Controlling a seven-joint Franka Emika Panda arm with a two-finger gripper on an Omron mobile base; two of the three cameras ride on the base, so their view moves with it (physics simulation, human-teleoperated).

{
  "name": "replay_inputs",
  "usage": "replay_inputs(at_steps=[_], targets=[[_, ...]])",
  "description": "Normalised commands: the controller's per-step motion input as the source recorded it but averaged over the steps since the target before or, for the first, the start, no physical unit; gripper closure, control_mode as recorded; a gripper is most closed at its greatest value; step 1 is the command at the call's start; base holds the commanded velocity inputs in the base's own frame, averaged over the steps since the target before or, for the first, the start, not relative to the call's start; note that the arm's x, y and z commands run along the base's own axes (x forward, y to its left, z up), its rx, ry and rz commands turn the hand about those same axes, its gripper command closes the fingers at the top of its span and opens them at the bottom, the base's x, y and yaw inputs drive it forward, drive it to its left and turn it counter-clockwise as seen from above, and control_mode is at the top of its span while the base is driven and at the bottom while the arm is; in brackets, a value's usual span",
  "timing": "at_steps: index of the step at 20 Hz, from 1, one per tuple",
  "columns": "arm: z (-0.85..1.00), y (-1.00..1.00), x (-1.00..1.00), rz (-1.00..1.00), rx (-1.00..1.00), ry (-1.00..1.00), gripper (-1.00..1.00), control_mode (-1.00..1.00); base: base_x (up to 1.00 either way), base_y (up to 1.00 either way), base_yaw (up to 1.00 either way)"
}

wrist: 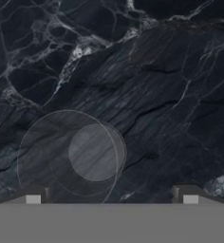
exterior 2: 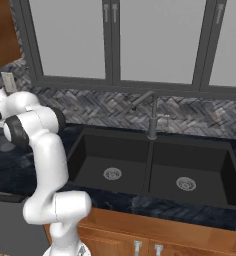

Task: Place the glass cup in the left basin and the tupperware in the right basin of the sink.

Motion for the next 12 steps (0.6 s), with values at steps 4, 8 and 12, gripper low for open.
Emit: replay_inputs(at_steps=[4,8,12], targets=[[-0.12,0.0,0.0,0.0,0.0,0.03,-1.0,-1.0,0.0,0.0,0.0],[-0.12,0.0,0.0,0.0,0.0,0.02,-1.0,-1.0,0.0,0.0,0.0],[-0.1,0.0,0.0,0.0,0.0,0.03,-1.0,-1.0,0.0,0.0,0.0]])
